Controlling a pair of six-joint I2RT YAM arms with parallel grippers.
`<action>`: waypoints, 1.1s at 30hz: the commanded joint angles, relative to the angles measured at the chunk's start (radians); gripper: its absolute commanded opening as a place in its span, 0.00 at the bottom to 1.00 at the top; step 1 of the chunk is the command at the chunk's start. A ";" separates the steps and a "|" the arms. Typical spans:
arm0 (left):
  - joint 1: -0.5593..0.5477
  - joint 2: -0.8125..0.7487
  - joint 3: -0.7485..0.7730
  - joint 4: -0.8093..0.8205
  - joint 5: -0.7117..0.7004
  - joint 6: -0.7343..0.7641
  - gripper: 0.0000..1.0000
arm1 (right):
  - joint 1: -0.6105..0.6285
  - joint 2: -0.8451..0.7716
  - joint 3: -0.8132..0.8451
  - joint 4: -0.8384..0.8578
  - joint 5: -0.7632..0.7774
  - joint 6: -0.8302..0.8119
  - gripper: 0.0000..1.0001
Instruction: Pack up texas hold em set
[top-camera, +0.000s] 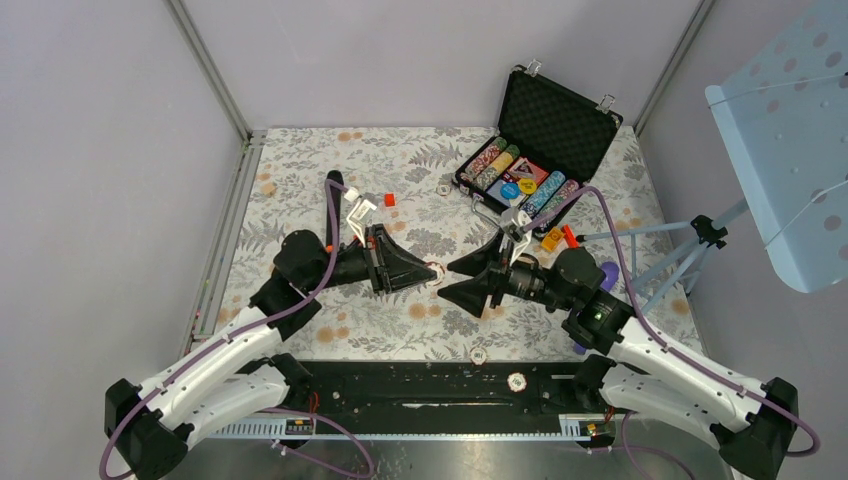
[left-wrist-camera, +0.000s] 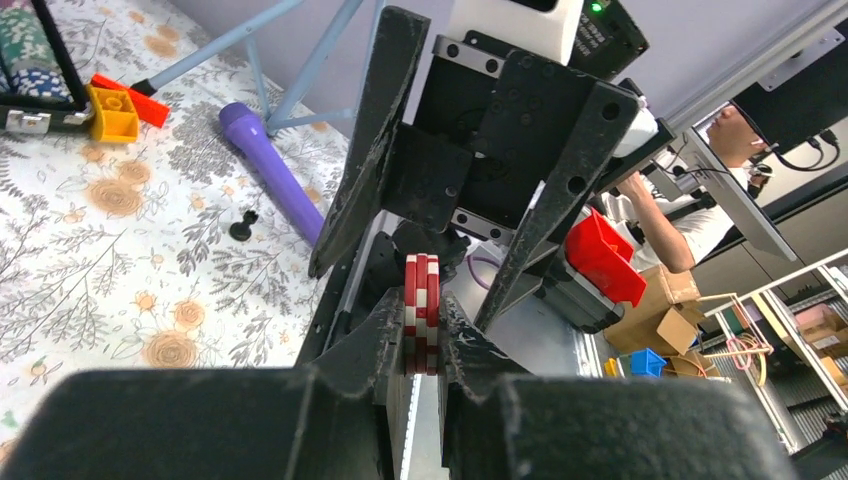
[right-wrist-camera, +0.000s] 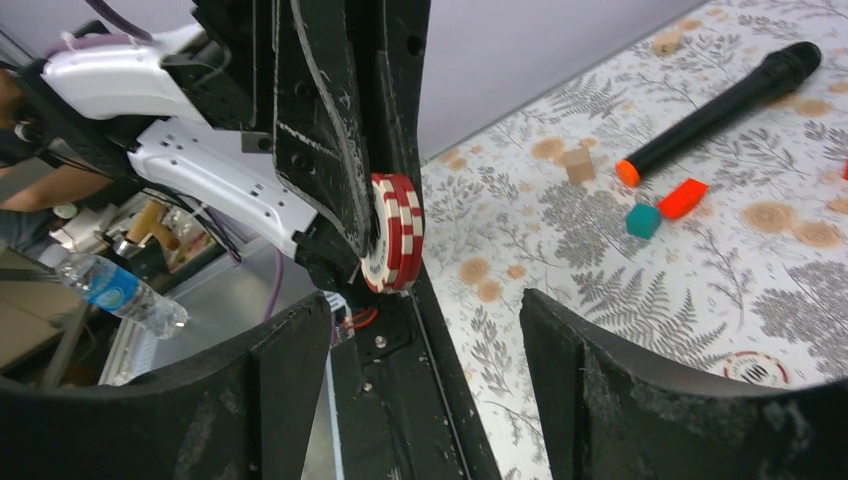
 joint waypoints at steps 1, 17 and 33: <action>0.000 -0.012 -0.017 0.127 0.057 -0.026 0.00 | -0.008 0.020 0.048 0.131 -0.064 0.056 0.74; -0.004 -0.011 -0.031 0.158 0.066 -0.044 0.00 | -0.008 0.071 0.058 0.185 -0.099 0.080 0.45; -0.012 0.000 -0.056 0.206 0.080 -0.073 0.00 | -0.008 0.080 0.030 0.294 -0.095 0.105 0.06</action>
